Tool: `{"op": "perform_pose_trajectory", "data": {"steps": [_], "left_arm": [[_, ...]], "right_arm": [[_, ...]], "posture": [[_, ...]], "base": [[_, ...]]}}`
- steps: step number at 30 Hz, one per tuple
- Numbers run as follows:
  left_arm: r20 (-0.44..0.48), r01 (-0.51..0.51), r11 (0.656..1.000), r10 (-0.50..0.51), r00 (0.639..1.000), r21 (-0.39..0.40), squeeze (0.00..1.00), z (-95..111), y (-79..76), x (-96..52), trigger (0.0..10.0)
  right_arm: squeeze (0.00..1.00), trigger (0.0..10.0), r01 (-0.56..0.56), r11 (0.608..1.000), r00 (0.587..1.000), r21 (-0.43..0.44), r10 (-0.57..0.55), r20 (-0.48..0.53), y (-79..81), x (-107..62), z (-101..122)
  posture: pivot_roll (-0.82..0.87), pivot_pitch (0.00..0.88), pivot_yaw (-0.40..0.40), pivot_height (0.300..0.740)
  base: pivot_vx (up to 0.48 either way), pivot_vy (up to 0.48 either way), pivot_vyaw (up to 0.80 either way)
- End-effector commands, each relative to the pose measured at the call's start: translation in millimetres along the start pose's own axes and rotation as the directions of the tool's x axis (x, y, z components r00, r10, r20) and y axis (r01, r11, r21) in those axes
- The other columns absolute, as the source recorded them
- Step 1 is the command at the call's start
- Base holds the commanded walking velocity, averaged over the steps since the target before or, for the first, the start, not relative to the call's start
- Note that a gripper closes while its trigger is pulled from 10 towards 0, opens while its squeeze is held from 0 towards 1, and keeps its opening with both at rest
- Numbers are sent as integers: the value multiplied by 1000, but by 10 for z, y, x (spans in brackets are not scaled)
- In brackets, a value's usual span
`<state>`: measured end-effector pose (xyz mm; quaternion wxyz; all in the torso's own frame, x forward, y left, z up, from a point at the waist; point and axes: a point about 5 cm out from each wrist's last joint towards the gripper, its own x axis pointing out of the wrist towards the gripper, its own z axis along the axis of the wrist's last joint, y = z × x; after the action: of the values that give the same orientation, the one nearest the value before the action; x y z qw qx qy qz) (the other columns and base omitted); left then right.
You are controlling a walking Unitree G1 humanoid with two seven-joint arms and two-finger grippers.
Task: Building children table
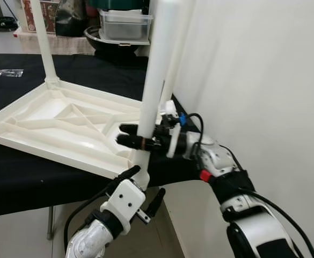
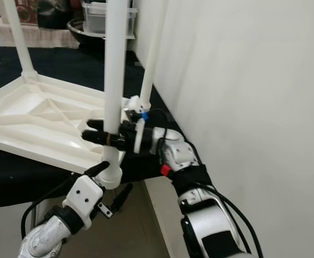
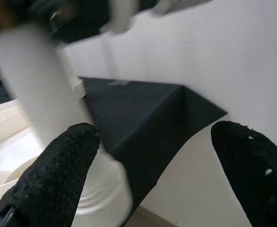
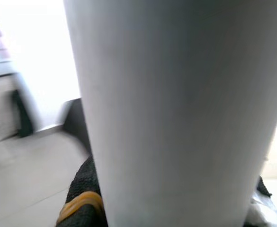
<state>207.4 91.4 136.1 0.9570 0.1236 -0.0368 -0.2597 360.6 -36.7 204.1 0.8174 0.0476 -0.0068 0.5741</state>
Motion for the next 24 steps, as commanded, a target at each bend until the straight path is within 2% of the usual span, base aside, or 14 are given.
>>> {"op": "perform_pose_trajectory", "data": {"steps": [1,2,8,9,10,12,14,15,17,18,19,20,22,24], "left_arm": [[-8,11,1000,-11,1000,-8,0,-24,-30,-1,10000],[-9,12,1000,-12,1000,-8,0,-25,-34,0,10000],[-8,11,1000,-11,1000,-8,0,-23,-32,0,10000],[-10,4,1000,-4,1000,-9,0,-31,-19,-7,10000],[-11,6,1000,-6,1000,-7,0,-34,-21,-8,10000],[-12,9,1000,-9,1000,-6,0,-36,-24,-7,10000],[-12,9,1000,-9,1000,-6,0,-36,-24,-7,10000],[-12,12,1000,-12,1000,-5,0,-36,-28,-7,10000],[-12,14,1000,-14,1000,-5,0,-39,-31,-9,10000],[-12,14,1000,-15,1000,-7,0,-40,-36,-12,10000],[-12,14,1000,-15,1000,-7,0,-40,-36,-12,10000],[-12,16,1000,-16,1000,-5,0,-42,-41,-14,10000],[-13,17,1000,-17,1000,-3,0,-44,-44,-16,10000],[-11,17,1000,-17,1000,-3,0,-49,-48,-11,10000]], "right_arm": [[0,0,181,983,983,25,-180,-31,-137,-61,-97],[0,0,363,931,932,36,-363,-19,-258,-104,-80],[0,0,542,839,840,41,-541,-29,-374,-161,-61],[0,0,831,546,553,107,-831,-57,-544,-383,-90],[0,0,921,364,376,137,-923,-80,-565,-526,-152],[0,0,957,246,262,151,-960,-97,-564,-625,-197],[0,0,957,246,262,151,-960,-97,-564,-625,-197],[0,0,972,164,186,170,-975,-118,-519,-654,-279],[0,0,974,125,152,187,-979,-135,-453,-628,-354],[0,2980,947,167,213,276,-966,-145,-350,-451,-429],[0,2980,947,167,213,276,-966,-145,-350,-451,-429],[1000,10000,915,263,306,307,-947,-99,-304,-328,-385],[1000,10000,888,329,367,320,-928,-63,-274,-253,-347],[1000,10000,801,502,513,326,-856,58,-208,-111,-189]], "posture": [[123,0,-155,740],[122,0,-156,740],[122,0,-156,740],[115,0,-154,740],[111,0,-151,740],[111,0,-151,740],[111,0,-151,740],[116,0,-150,740],[118,0,-149,740],[120,0,-148,740],[120,0,-148,740],[120,0,-147,740],[120,0,-147,740],[115,0,-152,740]], "base": [[0,0,0],[0,0,0],[0,0,0],[0,0,0],[0,0,0],[0,0,0],[0,0,0],[0,0,0],[0,0,0],[0,0,0],[0,0,0],[0,0,0],[0,0,0],[0,0,0]]}}
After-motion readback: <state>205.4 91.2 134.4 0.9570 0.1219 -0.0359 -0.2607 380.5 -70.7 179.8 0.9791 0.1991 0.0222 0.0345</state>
